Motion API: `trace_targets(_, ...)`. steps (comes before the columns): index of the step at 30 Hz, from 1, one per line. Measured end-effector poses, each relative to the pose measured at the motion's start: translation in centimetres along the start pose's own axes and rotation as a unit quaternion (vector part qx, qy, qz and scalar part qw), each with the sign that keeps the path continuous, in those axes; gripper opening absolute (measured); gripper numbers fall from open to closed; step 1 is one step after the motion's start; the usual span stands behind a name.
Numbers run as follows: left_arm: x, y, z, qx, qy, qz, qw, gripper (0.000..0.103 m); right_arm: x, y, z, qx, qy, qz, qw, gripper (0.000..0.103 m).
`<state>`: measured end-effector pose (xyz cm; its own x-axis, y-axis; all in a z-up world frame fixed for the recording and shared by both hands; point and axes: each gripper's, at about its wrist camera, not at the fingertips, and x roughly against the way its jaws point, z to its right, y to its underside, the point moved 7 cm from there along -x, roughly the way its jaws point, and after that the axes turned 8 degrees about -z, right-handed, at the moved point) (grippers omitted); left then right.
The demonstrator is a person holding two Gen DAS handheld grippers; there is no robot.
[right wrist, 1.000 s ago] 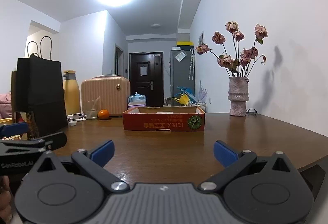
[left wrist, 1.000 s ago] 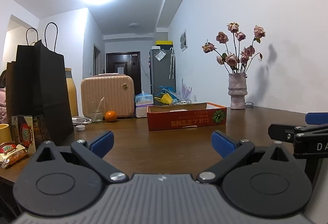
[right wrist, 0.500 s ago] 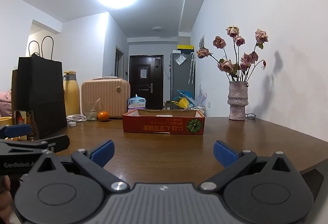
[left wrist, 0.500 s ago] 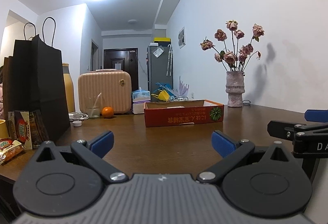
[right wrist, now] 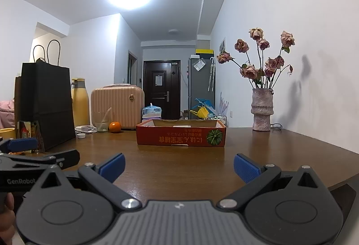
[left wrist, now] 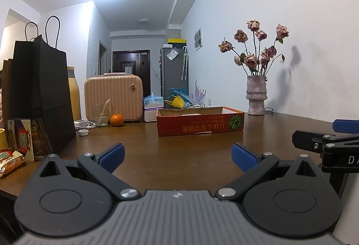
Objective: Organize rigid objects
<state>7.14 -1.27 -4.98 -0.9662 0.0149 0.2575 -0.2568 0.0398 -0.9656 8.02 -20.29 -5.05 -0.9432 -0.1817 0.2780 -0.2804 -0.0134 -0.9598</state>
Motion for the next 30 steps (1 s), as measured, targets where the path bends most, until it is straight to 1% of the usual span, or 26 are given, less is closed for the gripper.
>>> trace_targets(30,-0.28,0.00,-0.01,0.001,0.003,-0.004,1.0000,0.103,0.02,0.29,0.17,-0.005,-0.002,0.002,1.000,0.103)
